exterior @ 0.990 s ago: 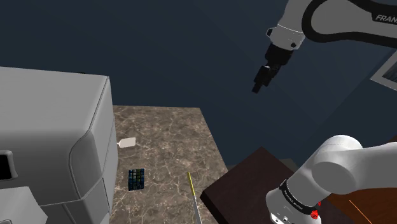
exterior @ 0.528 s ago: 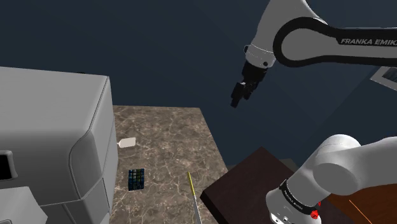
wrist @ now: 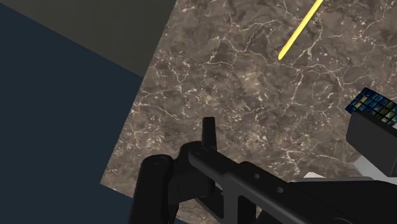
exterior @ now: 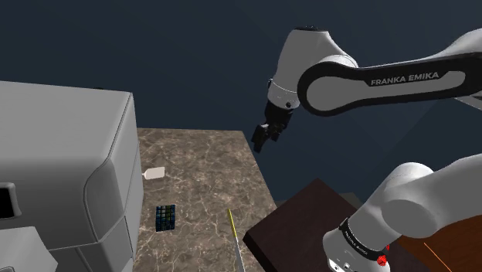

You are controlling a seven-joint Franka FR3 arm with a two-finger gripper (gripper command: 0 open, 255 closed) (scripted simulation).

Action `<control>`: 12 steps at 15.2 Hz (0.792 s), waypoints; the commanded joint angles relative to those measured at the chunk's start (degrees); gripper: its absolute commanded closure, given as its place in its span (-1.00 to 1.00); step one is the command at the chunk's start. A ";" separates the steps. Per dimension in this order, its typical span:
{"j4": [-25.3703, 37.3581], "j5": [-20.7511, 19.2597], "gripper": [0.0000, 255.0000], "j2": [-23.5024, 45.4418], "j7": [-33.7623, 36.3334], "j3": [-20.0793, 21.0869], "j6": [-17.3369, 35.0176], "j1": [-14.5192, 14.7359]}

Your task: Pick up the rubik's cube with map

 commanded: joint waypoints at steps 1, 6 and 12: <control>0.32 0.18 -1.00 3.54 2.28 1.94 3.21 0.16; 2.54 -1.37 -1.00 13.56 8.87 6.92 10.59 0.14; 7.73 -8.45 -1.00 27.57 19.33 11.51 17.82 0.20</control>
